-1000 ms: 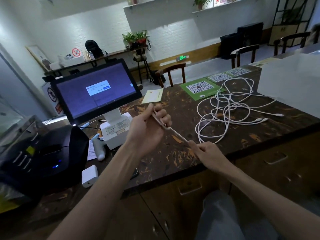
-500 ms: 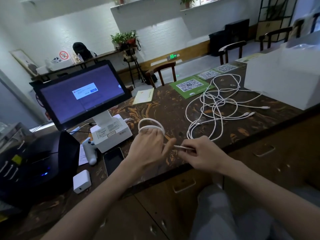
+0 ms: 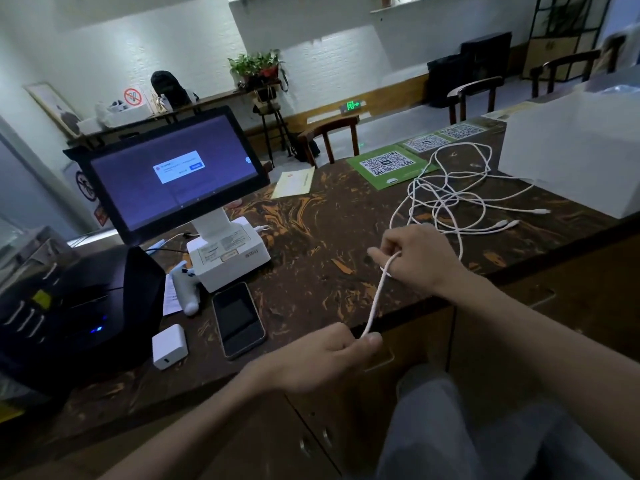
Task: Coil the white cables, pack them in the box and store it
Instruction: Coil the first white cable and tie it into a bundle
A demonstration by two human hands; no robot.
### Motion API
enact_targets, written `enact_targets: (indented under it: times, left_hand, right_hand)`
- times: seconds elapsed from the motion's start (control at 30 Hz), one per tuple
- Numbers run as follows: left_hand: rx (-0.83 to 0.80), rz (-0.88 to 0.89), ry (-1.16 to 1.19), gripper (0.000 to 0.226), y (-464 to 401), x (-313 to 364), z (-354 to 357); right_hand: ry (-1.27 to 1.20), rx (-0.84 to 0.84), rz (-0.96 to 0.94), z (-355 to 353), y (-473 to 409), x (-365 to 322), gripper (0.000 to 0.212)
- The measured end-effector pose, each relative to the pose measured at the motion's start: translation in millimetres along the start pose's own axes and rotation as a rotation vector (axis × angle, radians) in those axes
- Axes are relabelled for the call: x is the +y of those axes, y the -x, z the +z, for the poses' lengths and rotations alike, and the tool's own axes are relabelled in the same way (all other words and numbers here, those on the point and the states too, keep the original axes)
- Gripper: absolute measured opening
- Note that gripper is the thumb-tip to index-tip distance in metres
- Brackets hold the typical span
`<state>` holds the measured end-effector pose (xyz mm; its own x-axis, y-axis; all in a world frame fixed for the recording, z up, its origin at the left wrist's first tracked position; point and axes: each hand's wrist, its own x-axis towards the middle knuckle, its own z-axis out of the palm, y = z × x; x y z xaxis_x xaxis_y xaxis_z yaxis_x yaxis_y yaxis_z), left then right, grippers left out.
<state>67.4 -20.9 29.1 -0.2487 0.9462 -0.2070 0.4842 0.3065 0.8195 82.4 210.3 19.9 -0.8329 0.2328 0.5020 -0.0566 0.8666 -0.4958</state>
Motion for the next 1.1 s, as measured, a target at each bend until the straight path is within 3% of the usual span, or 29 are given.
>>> enact_targets:
  times: [0.07,0.13,0.17,0.2,0.27,0.33,0.4,0.5,0.6,0.67,0.8,0.93,1.03,1.1]
  left_hand:
    - [0.024,0.04,0.141,0.075,-12.6,20.5,5.5]
    - [0.275,-0.166,0.189,0.098,-29.6,35.4,0.2]
    - [0.365,-0.088,0.326,0.092,-34.5,40.9,0.1]
    - [0.368,0.114,0.538,0.075,-38.6,46.1,2.0]
    - [0.365,0.468,0.842,0.056,-40.2,61.0,-1.6]
    - [0.459,0.583,0.901,0.049,-38.8,71.1,-13.1]
    - [0.656,0.637,0.717,0.042,-43.3,74.1,-25.1]
    - [0.865,0.494,0.124,0.032,-46.5,65.2,-38.1]
    - [0.775,0.293,-0.476,0.029,-48.6,34.6,-46.7]
    - [0.675,0.134,-0.789,0.041,-47.5,11.2,-51.3]
    - [0.481,-0.018,-1.047,0.056,-37.2,-22.6,-48.4]
    - [0.383,-0.013,-1.163,0.056,-28.7,-34.6,-37.9]
    - [0.399,-0.013,-1.245,0.061,-26.8,-40.8,-35.2]
    - [0.396,-0.086,-1.284,0.065,-23.8,-44.2,-39.1]
  right_hand:
    - [-0.029,-0.035,0.044,8.4,-2.7,-5.1,0.035]
    - [-0.09,-0.1,0.082,20.9,4.6,-10.8,0.026]
    - [-0.142,-0.16,0.104,27.3,11.0,-12.9,0.012]
    - [-0.209,-0.214,0.135,36.3,18.2,-18.1,0.008]
    - [-0.234,-0.243,0.109,59.8,29.3,-27.0,0.021]
    - [-0.252,-0.244,0.14,74.5,37.6,-32.5,0.018]
    - [-0.406,-0.232,0.181,81.1,44.6,-34.4,0.039]
    - [-0.552,-0.245,0.229,80.8,58.1,-33.1,0.044]
    - [-0.745,-0.308,0.304,75.8,61.0,-26.2,0.047]
    - [-0.786,-0.304,0.313,65.8,61.1,-20.7,0.046]
    - [-0.687,-0.391,0.185,38.8,54.4,-17.5,0.03]
    - [-0.45,-0.552,0.119,18.8,41.7,-13.7,0.022]
    - [-0.146,-0.648,0.086,8.5,37.7,-12.0,0.003]
    - [0.148,-0.695,0.08,-1.4,35.4,-13.1,0.013]
